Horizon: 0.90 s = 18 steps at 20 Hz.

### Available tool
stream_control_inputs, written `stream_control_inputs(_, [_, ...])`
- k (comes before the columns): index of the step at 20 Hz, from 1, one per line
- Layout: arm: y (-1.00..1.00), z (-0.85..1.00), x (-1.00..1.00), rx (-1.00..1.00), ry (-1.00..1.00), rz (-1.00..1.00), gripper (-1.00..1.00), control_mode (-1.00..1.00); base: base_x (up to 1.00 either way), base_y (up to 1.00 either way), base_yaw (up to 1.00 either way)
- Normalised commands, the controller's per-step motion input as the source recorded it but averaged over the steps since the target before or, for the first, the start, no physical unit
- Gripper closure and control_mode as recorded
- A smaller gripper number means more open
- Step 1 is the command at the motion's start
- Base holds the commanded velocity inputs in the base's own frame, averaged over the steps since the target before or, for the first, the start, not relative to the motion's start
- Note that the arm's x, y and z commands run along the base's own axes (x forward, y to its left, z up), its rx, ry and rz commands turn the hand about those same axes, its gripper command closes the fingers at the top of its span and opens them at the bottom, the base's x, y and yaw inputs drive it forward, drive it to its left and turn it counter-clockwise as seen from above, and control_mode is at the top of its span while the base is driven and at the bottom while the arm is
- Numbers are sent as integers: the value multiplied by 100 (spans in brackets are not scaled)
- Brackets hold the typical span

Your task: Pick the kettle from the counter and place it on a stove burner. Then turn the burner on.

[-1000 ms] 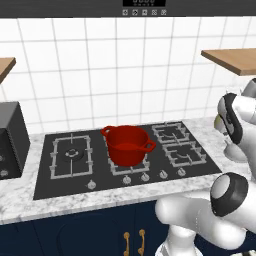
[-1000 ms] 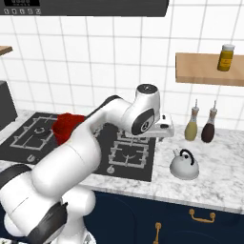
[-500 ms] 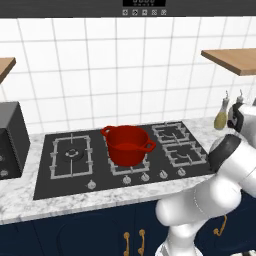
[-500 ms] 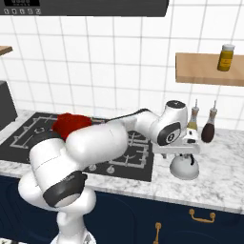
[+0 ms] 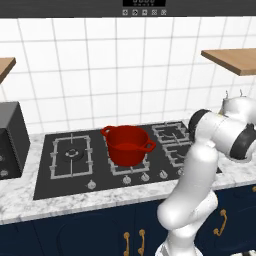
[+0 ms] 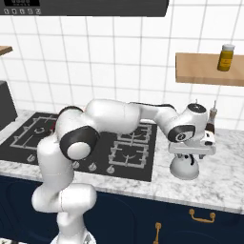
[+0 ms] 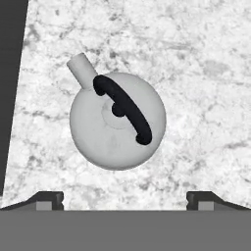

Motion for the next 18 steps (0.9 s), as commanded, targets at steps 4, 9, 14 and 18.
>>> stream_control_inputs(4, [-1,-34,41,3,0,-1,-100,-100,0,0,0])
stream_control_inputs(9, [-11,-15,36,7,0,0,-100,-100,0,0,0])
stream_control_inputs(14, [0,-29,37,0,0,0,-100,-100,0,0,0])
stream_control_inputs(18, [9,-52,5,0,0,0,-100,-100,0,0,0])
